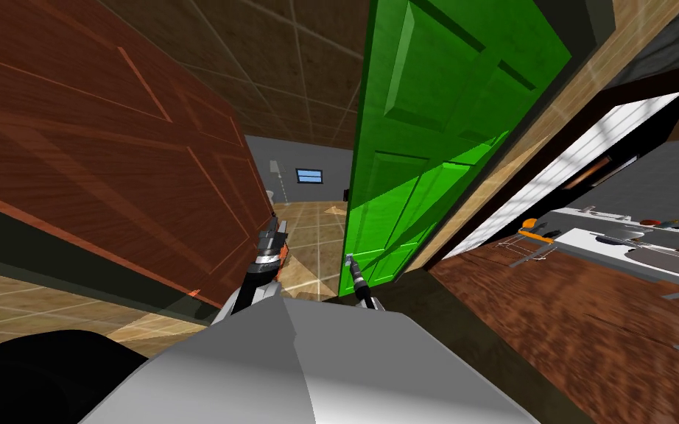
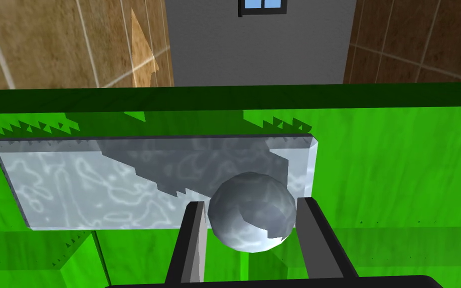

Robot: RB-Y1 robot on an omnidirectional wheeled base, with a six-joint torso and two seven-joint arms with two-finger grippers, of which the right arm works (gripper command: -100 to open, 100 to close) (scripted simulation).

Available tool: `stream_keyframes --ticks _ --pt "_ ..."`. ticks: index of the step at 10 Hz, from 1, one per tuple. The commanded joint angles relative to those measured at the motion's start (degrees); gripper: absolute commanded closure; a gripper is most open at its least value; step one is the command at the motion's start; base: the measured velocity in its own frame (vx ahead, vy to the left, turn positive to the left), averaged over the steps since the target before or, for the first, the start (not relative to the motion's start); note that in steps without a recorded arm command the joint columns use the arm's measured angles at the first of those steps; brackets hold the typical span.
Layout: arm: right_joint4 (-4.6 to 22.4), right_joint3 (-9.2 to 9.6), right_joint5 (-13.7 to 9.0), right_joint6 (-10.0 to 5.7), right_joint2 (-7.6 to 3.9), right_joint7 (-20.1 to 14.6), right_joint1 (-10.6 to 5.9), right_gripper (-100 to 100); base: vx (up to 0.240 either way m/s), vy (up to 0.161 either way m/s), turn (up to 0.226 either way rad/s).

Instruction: Push the door open

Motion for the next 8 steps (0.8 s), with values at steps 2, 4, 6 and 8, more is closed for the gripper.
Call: stream_keyframes --ticks 2,4,6,8 --pt "0.4 -1.36 -0.7 -0.27 -1.18 0.4 -0.7 100 0.137 0.077 -0.028" --pt "0.5 -2.16 -1.1 -0.24 -1.8 0.7 -0.8 100 0.159 0.081 -0.032" --pt "0.6 -3.08 -1.7 -0.22 -2.41 1.0 -0.91 100 0.182 0.096 -0.059" --pt "1.7 -3.41 -2.1 -0.53 -2.9 0.8 -1.66 -100 0.051 0.042 -0.078"
